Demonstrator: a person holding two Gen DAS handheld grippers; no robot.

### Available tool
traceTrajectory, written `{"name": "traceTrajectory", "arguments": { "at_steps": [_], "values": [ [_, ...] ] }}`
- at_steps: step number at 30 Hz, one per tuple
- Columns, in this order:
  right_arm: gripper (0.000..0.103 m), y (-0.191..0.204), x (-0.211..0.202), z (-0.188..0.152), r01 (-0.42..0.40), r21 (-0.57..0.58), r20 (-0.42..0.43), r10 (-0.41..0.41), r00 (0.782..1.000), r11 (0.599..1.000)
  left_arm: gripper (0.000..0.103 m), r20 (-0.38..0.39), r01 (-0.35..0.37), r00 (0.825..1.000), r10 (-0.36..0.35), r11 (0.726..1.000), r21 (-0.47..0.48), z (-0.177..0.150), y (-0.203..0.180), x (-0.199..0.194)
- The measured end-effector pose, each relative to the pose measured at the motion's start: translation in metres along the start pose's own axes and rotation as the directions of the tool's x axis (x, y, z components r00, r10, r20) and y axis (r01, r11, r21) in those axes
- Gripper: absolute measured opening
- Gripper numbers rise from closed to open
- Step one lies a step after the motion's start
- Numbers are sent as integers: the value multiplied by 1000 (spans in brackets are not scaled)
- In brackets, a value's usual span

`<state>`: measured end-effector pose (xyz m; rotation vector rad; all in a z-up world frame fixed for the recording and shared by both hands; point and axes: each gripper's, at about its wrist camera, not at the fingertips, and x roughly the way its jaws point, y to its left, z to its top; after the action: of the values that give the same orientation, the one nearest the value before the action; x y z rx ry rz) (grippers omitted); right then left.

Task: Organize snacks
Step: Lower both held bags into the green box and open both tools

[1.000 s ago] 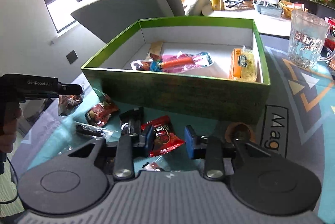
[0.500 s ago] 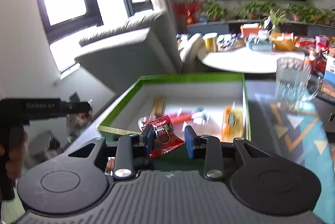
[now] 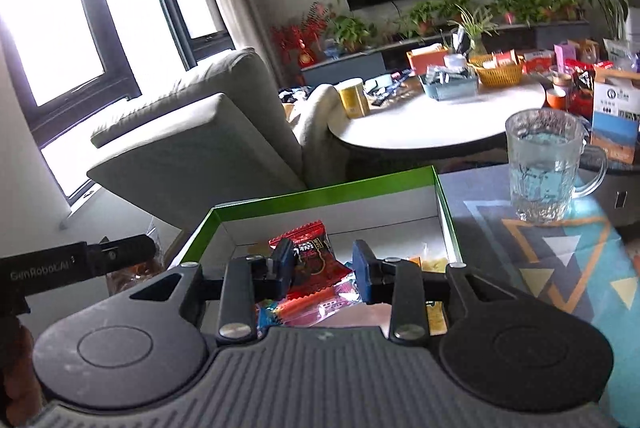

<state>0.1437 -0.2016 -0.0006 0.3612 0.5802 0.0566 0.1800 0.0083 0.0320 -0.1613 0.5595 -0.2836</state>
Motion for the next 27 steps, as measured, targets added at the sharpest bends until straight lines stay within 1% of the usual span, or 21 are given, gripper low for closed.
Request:
{"name": "traceTrajectory", "arguments": {
  "at_steps": [2,3,4,5,6,8,10,14,17,19,21,24,27],
  "values": [
    [19,-2,4,-2,15,14,-10,-14,1000,1000,33,-16,-12,1000,12,1000,-3,-1,2,10],
    [19,-4,7,-2,21,20,-16,-21,1000,1000,35,-23,-22,999,22,1000,-5,-3,3,14],
    [19,-5,7,-3,29,27,-19,-29,999,999,37,-37,-30,999,30,1000,-8,-5,4,19],
    [19,-6,9,-4,40,36,-25,-40,999,999,42,-55,-35,998,34,999,-11,-7,5,23],
    [19,-8,10,-6,52,46,-37,-50,998,998,46,-74,-37,997,36,999,-15,-10,6,25],
    [20,-12,12,-9,56,72,-66,-51,997,996,46,-102,-28,994,26,999,-18,-16,7,26],
    [20,-15,8,-11,47,94,-79,-40,996,995,46,-113,-24,993,22,1000,-16,-20,9,24],
    [23,-13,-5,-11,41,89,-76,-34,997,995,46,-106,-28,994,25,999,-22,-22,13,13],
    [28,-11,-16,-11,31,77,-70,-26,997,997,47,-89,-30,996,28,999,-13,-20,14,1],
    [35,-10,-22,-12,22,71,-63,-18,998,997,48,-78,-28,997,28,1000,4,-21,14,-8],
    [36,-8,-31,-15,14,55,-59,-10,998,998,51,-78,-18,997,20,1000,24,-25,15,-18],
    [36,-8,-43,-24,-5,37,-60,8,998,999,51,-100,-11,995,16,999,45,-37,18,-30],
    [36,-7,-57,-38,-26,7,-70,26,997,1000,51,-137,-15,990,22,999,50,-52,23,-33]
  ]
}}
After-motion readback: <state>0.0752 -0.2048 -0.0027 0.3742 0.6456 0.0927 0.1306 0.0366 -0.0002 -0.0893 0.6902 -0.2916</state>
